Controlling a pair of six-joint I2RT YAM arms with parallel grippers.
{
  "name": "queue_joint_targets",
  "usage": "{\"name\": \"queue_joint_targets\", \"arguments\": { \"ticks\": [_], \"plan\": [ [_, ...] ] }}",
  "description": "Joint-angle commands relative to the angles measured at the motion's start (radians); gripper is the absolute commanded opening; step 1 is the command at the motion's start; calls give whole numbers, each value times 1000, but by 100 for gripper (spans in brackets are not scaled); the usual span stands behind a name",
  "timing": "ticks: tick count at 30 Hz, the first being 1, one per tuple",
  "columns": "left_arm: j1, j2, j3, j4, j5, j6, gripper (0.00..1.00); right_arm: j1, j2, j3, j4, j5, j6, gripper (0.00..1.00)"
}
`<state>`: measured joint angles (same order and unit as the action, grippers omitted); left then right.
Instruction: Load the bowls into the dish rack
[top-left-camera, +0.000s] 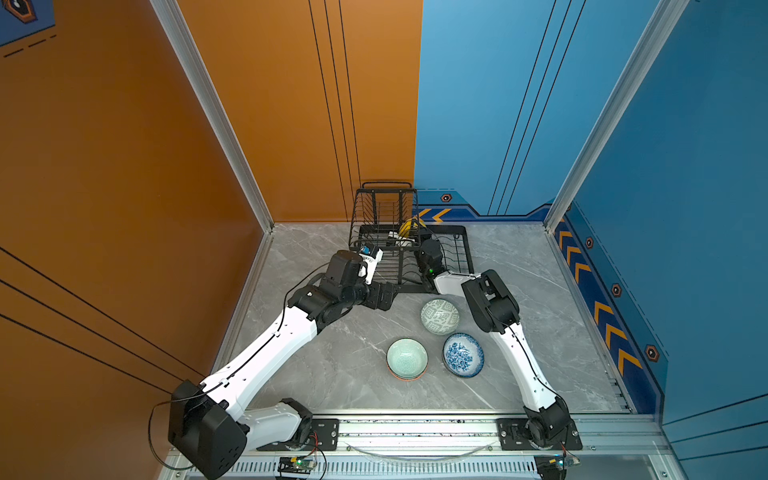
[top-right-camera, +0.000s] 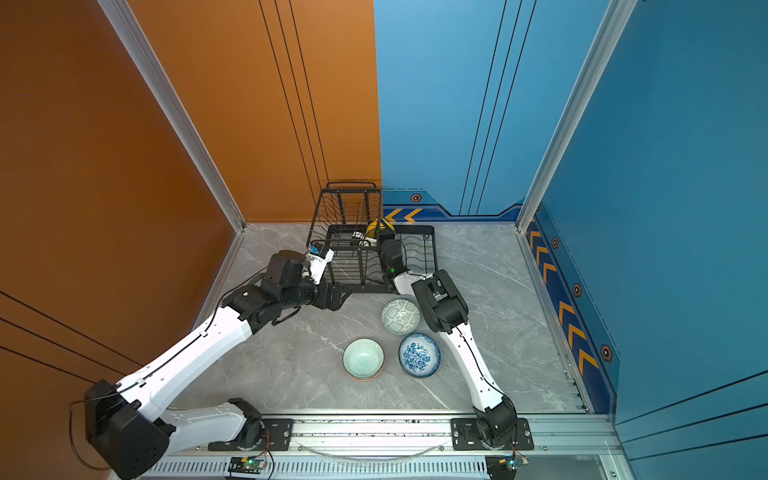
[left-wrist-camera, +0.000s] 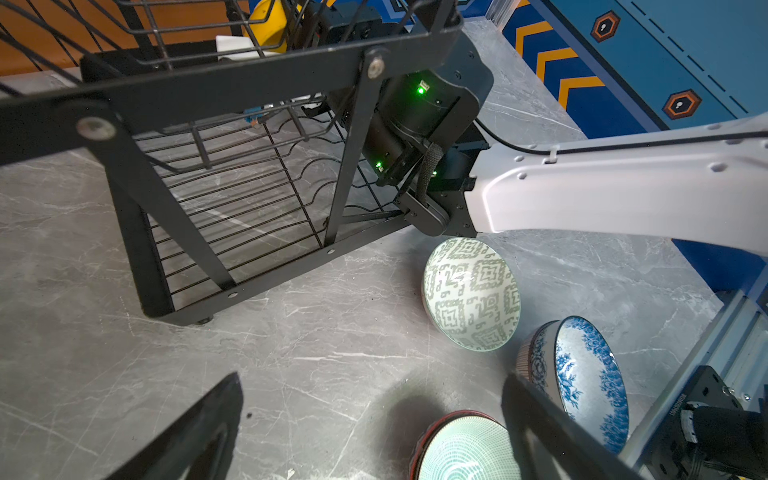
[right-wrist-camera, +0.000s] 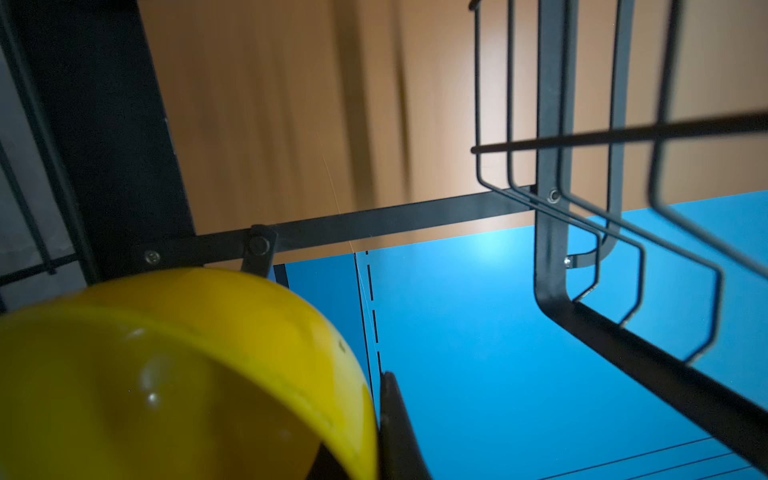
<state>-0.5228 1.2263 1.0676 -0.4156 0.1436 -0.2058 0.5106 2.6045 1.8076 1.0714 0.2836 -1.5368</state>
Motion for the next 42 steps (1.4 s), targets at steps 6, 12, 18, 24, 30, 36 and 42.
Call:
{"name": "queue_joint_targets", "arguments": {
  "ticks": [6, 12, 18, 24, 30, 36, 42],
  "plan": [
    [11, 16, 12, -15, 32, 12, 98, -7, 40, 40, 91, -5, 41, 0],
    [10, 14, 11, -15, 36, 13, 98, -9, 49, 32, 53, -11, 69, 0],
    [11, 15, 9, -16, 37, 13, 98, -9, 49, 26, 35, -18, 79, 4],
    [10, 9, 5, -15, 36, 14, 98, -11, 40, 16, 30, -23, 84, 2],
    [12, -4, -6, -15, 29, 14, 98, -11, 26, -34, 64, -27, 91, 0],
    [12, -5, -9, -15, 29, 14, 98, -12, -20, -110, 98, -47, 105, 0],
    [11, -14, -17, -14, 27, 11, 98, -8, -59, -165, 83, -56, 124, 0]
  ]
}}
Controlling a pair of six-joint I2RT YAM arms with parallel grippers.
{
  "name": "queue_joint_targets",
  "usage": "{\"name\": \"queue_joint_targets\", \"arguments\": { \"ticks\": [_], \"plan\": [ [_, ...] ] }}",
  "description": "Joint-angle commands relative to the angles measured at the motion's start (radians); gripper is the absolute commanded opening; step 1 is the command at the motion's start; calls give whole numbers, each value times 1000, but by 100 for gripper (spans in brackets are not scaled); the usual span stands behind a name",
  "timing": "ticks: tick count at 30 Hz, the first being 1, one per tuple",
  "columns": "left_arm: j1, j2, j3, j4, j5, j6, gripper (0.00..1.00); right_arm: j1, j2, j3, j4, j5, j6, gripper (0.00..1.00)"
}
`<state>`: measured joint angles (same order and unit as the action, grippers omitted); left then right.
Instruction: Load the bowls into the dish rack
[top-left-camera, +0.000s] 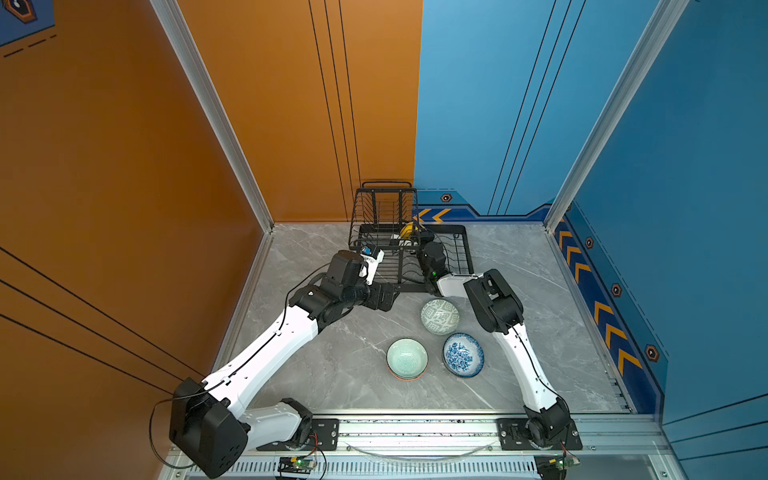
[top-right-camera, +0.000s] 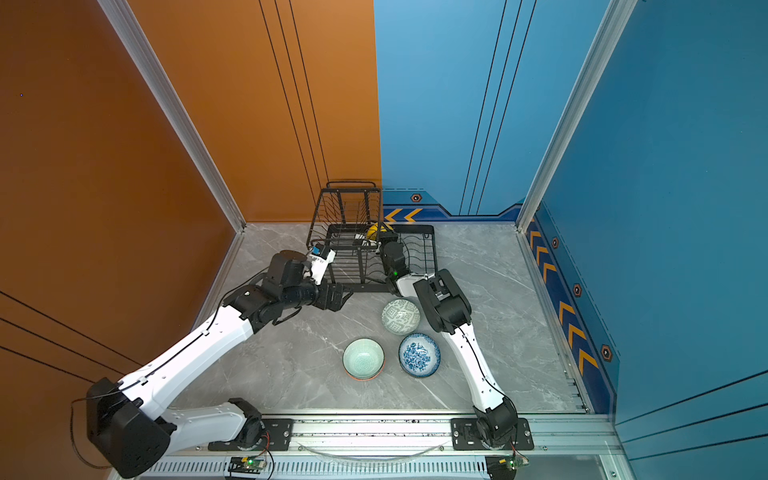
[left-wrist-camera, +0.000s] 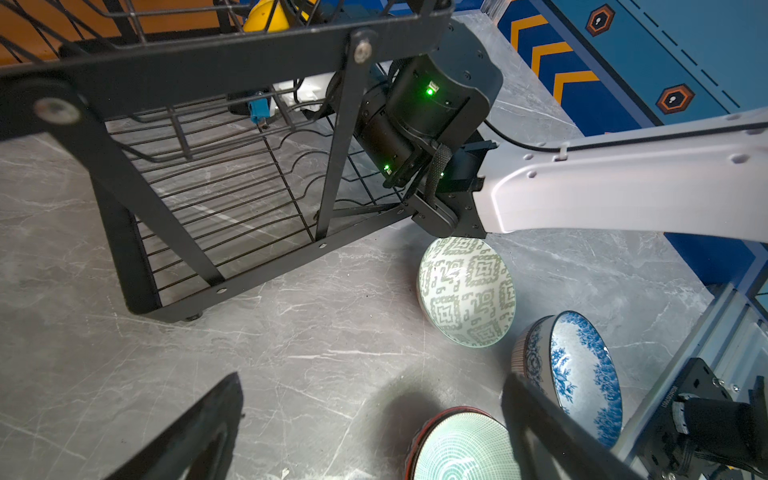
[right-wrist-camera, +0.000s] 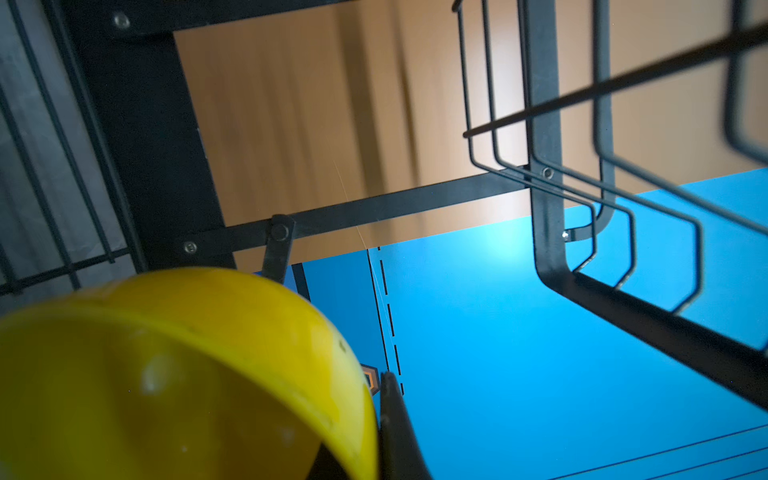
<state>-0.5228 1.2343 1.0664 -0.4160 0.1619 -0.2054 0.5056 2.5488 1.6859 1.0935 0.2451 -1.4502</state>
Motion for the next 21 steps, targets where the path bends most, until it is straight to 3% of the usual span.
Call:
{"name": "queue_joint_targets", "arguments": {
  "ticks": [1, 21],
  "plan": [
    [10, -24, -18, -14, 8, 9, 98, -3, -7, -51, 54, -19, 39, 0],
    [10, -40, -29, -3, 7, 6, 98, 18, -83, -162, -49, -27, 91, 0]
  ]
}}
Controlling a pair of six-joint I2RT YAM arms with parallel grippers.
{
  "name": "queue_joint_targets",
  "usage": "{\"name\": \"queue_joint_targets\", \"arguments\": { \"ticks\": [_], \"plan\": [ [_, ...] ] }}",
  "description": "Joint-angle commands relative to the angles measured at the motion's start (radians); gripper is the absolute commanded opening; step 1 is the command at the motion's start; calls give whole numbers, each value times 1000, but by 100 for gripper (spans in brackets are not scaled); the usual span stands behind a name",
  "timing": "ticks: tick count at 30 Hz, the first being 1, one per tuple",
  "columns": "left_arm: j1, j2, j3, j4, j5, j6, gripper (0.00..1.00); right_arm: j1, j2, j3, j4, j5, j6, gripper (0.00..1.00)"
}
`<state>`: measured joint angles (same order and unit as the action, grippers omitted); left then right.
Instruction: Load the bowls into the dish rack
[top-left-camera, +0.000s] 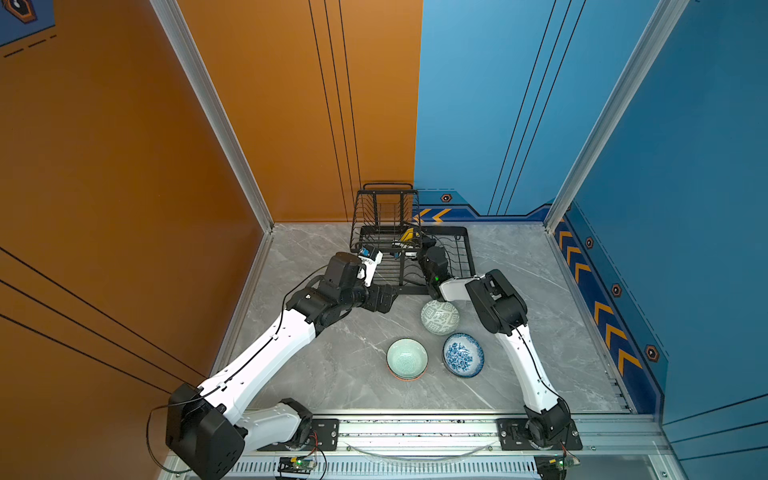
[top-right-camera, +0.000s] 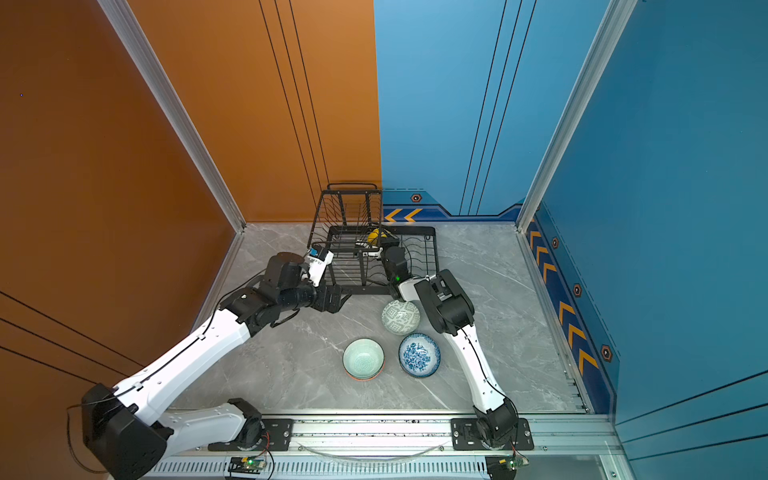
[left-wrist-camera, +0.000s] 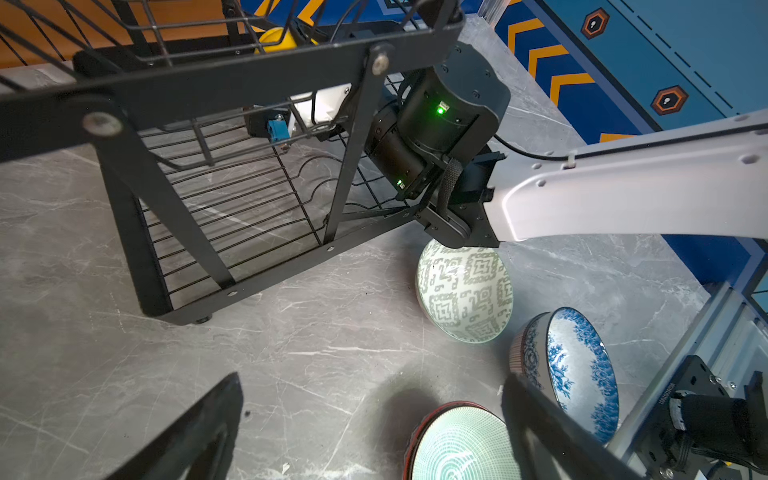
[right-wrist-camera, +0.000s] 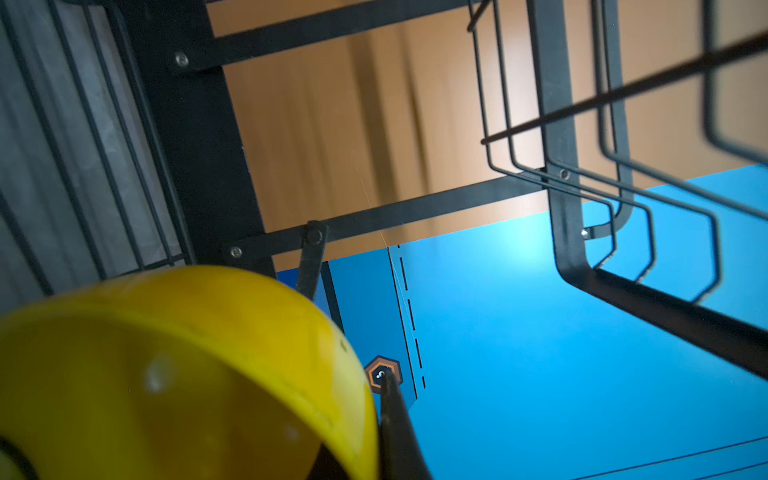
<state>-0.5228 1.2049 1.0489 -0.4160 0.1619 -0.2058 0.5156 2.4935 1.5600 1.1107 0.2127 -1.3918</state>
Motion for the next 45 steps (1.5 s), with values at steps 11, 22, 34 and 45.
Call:
{"name": "queue_joint_targets", "arguments": {
  "ticks": [11, 22, 34, 45],
  "plan": [
    [9, -16, -12, -3, 5, 5, 98, 16, -22, -8, -109, 39, 36, 0],
    [6, 2, -7, -1, 10, 6, 98, 12, -23, 2, -109, 40, 27, 13],
    [3, 7, -7, 1, 5, 5, 98, 3, -30, 14, -85, 57, 11, 37],
    [-2, 12, -12, 23, -1, -3, 98, -2, -66, -5, -86, 51, 12, 49]
  ]
}}
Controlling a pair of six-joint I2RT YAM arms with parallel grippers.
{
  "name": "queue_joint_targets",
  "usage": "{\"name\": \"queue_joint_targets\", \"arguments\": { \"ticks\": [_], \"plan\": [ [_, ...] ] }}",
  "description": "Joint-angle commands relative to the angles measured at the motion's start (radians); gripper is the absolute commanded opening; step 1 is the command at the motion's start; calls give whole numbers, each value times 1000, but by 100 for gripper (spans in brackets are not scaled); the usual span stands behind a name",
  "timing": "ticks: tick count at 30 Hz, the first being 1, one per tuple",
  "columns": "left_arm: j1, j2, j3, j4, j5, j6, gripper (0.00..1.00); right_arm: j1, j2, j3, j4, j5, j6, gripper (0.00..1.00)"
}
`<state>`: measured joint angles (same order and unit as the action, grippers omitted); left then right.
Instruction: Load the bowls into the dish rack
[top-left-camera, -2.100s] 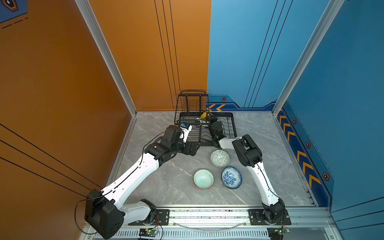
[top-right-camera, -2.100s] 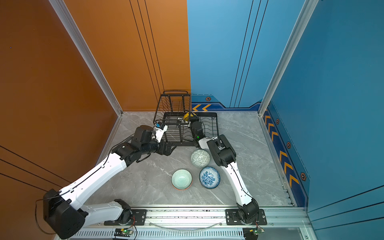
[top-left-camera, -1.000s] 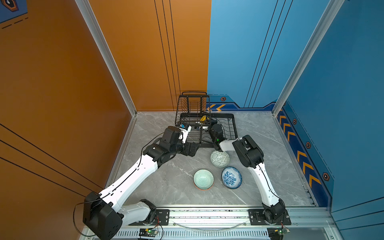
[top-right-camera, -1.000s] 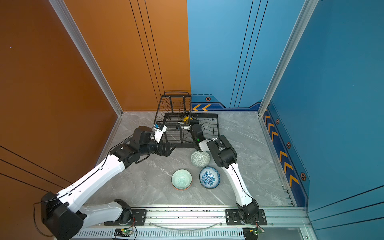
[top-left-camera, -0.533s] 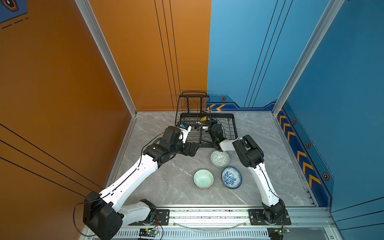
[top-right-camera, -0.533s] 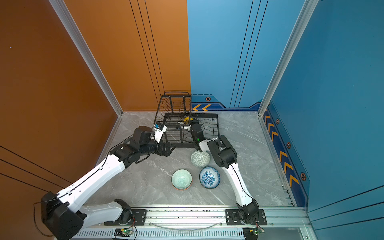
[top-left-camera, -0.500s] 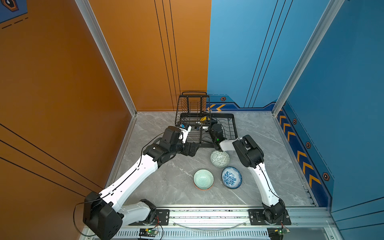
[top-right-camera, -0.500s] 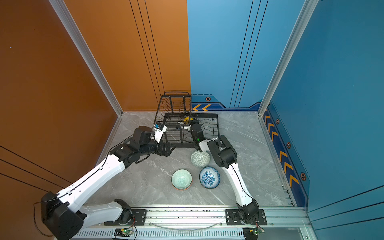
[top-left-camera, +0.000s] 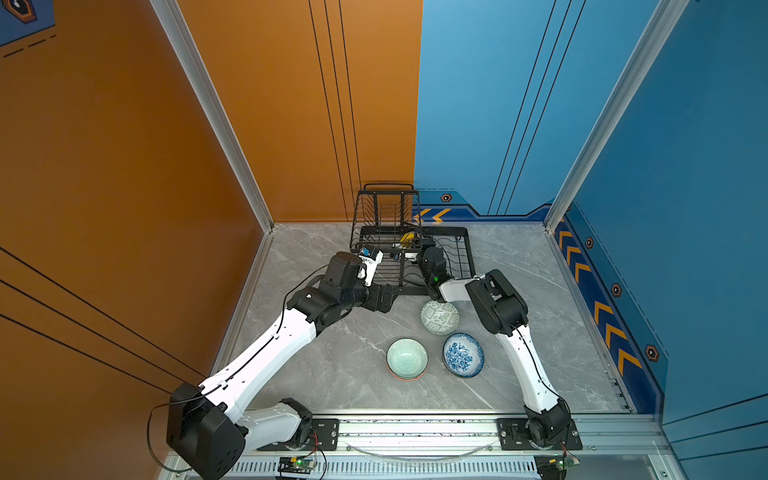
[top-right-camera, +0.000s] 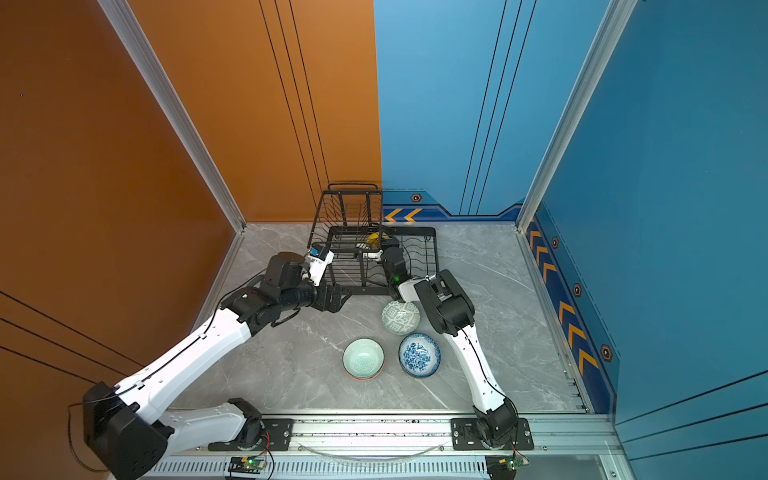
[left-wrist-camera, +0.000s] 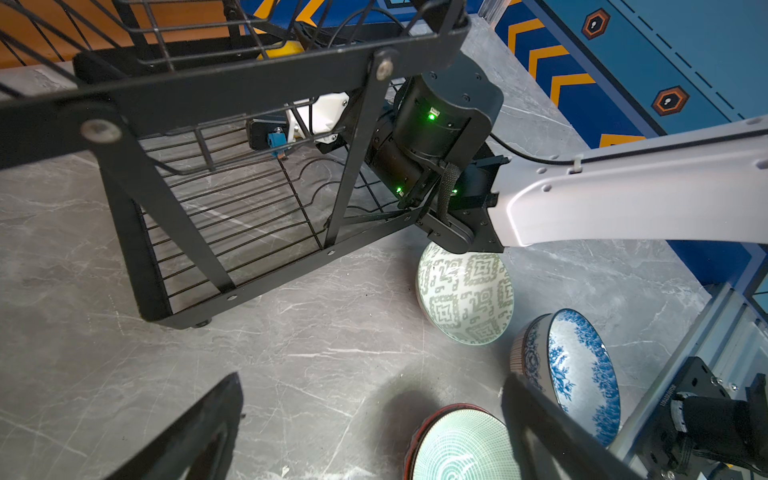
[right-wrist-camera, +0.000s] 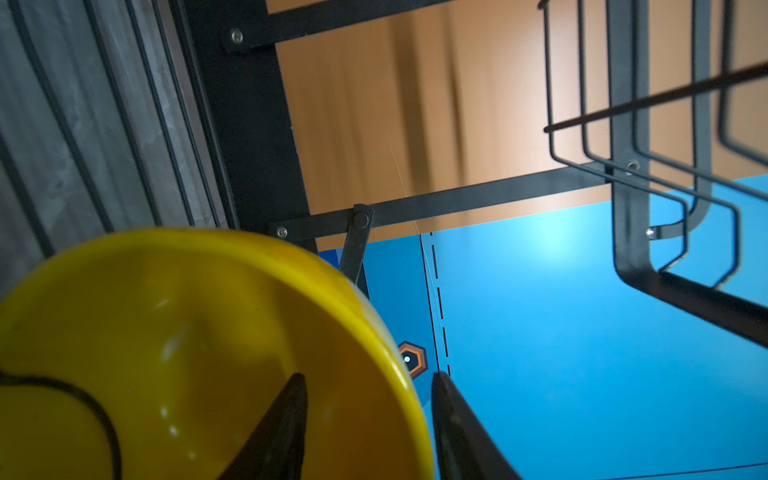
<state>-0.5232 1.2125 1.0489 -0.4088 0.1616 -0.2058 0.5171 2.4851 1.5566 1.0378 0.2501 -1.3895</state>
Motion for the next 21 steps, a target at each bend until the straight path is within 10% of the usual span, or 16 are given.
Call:
{"name": "queue_joint_targets", "arguments": {
  "ticks": [1, 13, 21],
  "plan": [
    [-2, 3, -12, 17, -1, -3, 98, -5, -64, -8, -15, 12, 12, 50],
    [0, 2, -52, 43, 0, -7, 98, -14, -148, -102, -15, -8, 56, 99],
    [3, 12, -56, 54, 2, -8, 98, -29, -209, -185, -9, -16, 66, 100]
  ]
}}
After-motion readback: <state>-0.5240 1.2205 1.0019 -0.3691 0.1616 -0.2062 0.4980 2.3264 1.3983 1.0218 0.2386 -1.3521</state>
